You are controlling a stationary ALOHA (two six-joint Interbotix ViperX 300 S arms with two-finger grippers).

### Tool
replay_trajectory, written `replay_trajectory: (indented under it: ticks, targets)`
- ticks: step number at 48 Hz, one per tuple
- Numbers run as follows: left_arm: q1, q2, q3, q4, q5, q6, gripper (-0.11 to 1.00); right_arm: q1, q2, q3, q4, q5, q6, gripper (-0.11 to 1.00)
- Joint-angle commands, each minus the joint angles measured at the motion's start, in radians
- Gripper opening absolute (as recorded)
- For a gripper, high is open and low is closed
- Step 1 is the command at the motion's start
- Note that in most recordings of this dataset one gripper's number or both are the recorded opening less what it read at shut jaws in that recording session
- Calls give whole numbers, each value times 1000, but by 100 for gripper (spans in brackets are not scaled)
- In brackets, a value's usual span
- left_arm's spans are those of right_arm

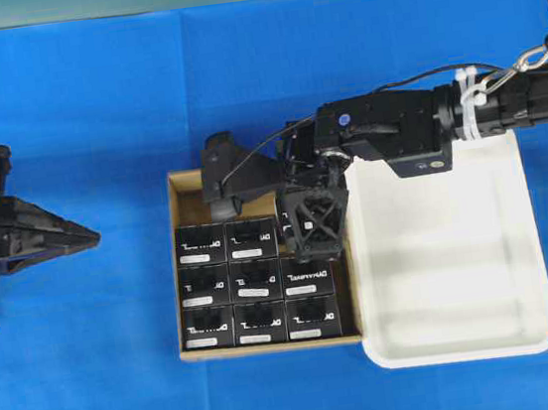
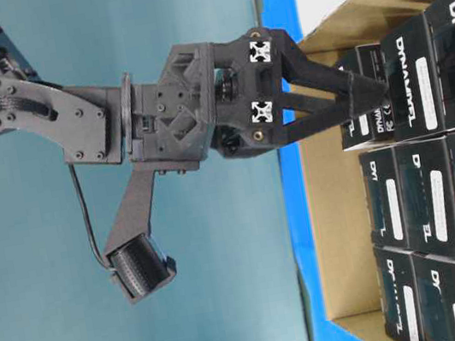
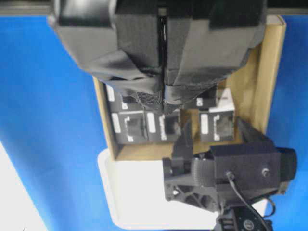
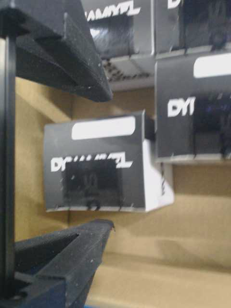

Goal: Pick the box from inside the cardboard box.
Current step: 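Close the right gripper on the black box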

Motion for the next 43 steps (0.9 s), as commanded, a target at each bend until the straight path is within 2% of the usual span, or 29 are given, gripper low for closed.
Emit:
replay_trajectory:
  ticks: [1, 21, 34, 39, 43]
  targets:
    - [-2, 6, -28, 3, -6, -2, -7, 2, 8, 2, 0, -8, -2, 98]
    - [-2, 25, -28, 3, -9, -2, -7, 5, 15, 57, 0, -104, -2, 98]
    - [-2, 26, -29, 2, -12, -2, -7, 8, 18, 60, 0, -114, 0, 97]
    - [-2, 26, -29, 2, -15, -2, -7, 18, 18, 58, 0, -115, 0, 90]
    - [-2, 26, -28, 2, -17, -2, -7, 28, 18, 58, 0, -117, 0, 77]
